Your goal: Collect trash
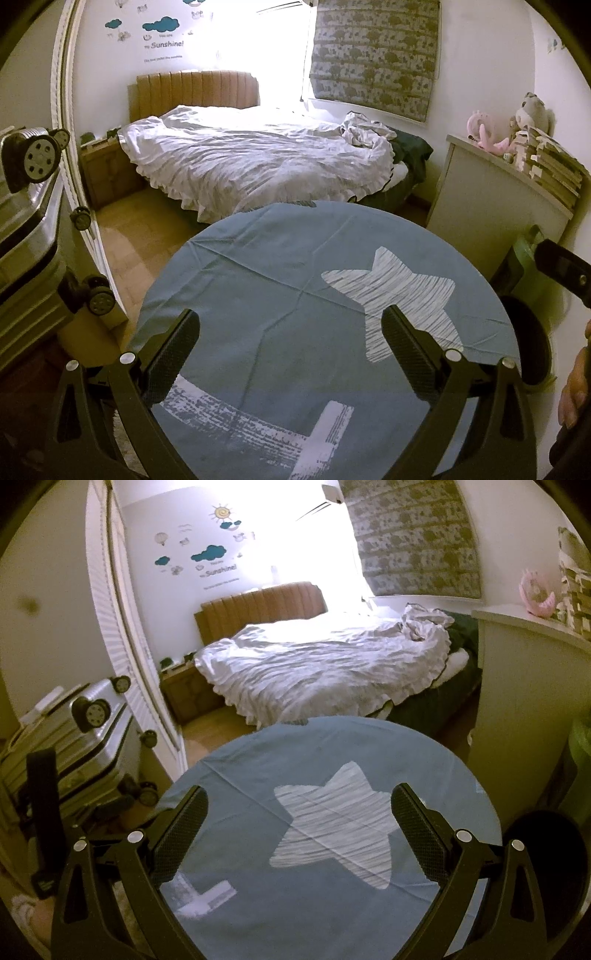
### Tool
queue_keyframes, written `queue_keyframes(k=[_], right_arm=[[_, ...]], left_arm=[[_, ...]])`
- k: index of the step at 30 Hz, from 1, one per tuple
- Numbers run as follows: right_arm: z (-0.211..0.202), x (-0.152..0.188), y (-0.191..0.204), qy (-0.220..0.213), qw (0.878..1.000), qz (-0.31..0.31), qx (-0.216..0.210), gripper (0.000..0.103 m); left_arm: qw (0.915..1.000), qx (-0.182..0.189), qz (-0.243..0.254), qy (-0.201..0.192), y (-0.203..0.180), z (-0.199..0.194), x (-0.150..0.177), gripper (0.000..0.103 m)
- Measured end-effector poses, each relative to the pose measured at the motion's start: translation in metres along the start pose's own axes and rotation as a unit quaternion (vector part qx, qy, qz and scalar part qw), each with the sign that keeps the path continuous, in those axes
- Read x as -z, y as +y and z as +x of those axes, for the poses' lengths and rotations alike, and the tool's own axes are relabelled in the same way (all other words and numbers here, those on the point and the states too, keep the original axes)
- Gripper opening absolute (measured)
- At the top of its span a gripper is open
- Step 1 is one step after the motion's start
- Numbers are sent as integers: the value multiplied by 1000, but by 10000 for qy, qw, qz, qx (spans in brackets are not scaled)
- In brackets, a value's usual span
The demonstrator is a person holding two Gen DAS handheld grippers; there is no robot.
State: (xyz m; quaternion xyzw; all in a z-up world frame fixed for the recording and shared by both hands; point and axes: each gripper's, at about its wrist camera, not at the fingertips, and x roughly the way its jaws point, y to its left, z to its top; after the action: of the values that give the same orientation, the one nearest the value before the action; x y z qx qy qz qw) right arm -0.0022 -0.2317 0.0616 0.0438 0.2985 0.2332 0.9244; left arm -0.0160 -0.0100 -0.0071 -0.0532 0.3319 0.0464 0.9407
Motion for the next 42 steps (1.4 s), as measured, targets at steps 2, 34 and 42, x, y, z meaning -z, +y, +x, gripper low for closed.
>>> queue_keyframes(k=[2, 34, 42], right_arm=[[1, 0, 0, 17, 10000, 6, 9, 98], [14, -2, -11, 225, 9997, 44, 44, 98], [21, -3, -15, 304, 9995, 82, 67, 98]], left_arm=[[10000, 10, -1, 15, 0, 1, -1, 98], [9998, -11, -50, 177, 0, 19, -4, 98], [9997, 1, -53, 240, -1, 24, -3, 98]])
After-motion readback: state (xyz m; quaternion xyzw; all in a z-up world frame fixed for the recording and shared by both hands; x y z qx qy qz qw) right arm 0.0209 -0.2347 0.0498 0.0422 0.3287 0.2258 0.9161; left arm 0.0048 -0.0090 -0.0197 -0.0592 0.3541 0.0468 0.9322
